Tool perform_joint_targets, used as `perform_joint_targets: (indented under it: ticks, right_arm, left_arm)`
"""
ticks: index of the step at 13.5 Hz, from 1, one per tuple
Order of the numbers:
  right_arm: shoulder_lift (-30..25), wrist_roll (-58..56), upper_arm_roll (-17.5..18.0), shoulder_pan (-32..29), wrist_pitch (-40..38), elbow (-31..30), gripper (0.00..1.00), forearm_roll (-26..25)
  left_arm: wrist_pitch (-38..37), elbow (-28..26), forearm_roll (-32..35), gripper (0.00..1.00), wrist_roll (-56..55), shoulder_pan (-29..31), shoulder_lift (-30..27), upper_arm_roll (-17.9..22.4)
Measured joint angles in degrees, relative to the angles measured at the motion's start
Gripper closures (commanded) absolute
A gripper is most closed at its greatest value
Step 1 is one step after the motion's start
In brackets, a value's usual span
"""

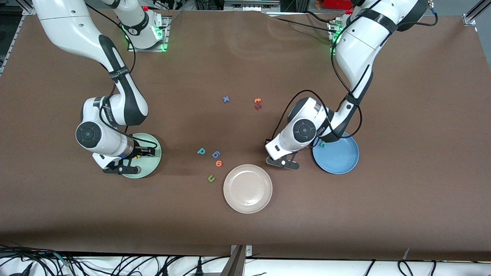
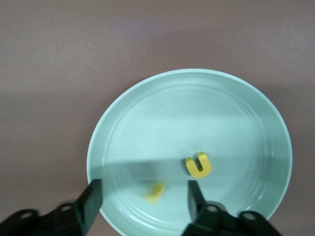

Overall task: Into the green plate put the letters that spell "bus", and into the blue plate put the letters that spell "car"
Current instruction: 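Drop the s onto the green plate while the left gripper grips the L, then drop the L onto the blue plate while the right gripper reaches the d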

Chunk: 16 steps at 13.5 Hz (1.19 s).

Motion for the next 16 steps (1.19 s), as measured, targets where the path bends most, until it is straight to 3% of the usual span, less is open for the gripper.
perform_joint_targets:
  ticks: [1,8,16]
  right_arm:
    - [0.0,2.6,0.5,0.3,0.1,0.1,0.03,0.0]
    - [2.3,28.4,1.8,13.4,10.7,0.0,0.06,0.0]
    - [7.5,34.0,1.8,15.3,20.0,-0.1,0.13,0.0]
  left_arm:
    - [0.0,0.0,0.1,0.92,0.0,-0.1,0.0,-0.1]
    - [-3.9,0.4,0.1,0.91,0.0,0.5,-0.5,0.1]
    - [-19.6,1.3,0.4,0.90,0.9,8.6,-9.9,0.4]
